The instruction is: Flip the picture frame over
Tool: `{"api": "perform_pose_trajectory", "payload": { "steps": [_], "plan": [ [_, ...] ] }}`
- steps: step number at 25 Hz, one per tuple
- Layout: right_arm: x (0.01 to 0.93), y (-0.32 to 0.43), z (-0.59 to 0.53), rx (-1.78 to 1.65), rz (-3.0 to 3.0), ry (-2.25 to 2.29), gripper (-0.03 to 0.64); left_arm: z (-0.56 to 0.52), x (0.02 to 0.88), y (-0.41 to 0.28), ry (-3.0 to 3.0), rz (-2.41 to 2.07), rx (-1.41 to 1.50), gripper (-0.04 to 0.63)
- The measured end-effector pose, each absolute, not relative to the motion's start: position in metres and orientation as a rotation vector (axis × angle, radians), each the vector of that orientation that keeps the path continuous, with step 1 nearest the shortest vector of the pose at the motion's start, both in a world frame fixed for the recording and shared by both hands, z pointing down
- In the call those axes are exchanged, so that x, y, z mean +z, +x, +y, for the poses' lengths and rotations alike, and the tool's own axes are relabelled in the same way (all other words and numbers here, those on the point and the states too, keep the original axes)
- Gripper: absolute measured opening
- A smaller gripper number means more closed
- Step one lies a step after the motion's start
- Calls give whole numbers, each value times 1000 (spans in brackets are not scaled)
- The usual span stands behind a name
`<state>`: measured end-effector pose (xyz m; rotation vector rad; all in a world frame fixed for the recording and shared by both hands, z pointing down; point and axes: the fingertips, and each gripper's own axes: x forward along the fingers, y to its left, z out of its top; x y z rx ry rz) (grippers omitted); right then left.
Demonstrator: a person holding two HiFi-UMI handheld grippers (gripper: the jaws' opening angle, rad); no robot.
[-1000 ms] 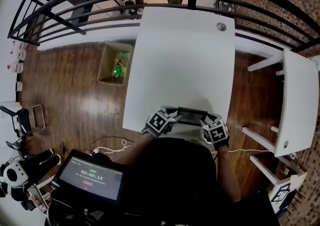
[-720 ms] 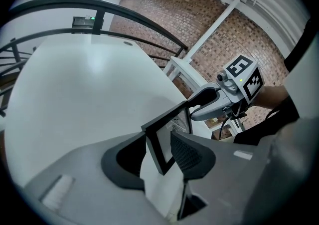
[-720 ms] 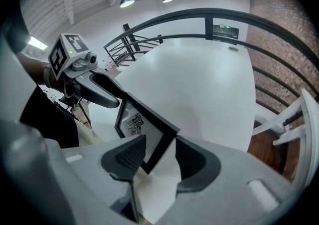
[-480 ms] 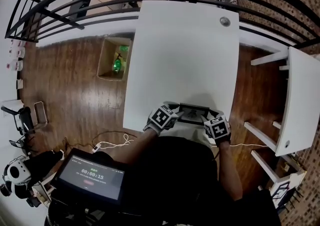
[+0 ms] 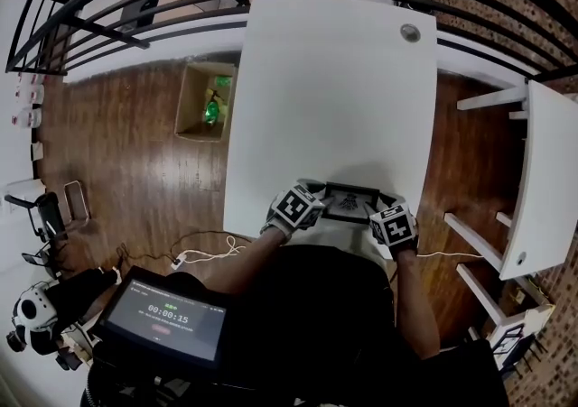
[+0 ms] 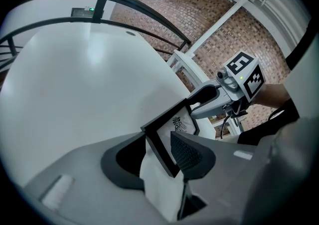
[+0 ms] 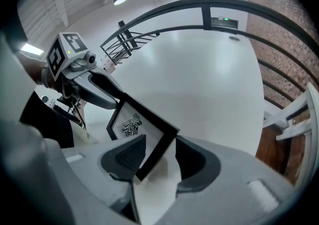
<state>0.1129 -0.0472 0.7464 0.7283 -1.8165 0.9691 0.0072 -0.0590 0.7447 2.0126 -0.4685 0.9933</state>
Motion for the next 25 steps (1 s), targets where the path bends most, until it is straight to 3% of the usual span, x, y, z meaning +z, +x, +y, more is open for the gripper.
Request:
{"api": "perform_pose_trajectory", "payload": {
  "steps": [25],
  "plan": [
    [763, 109, -61, 993, -1791, 697, 178, -75, 761, 5, 1970, -456, 1014, 164]
  ]
}}
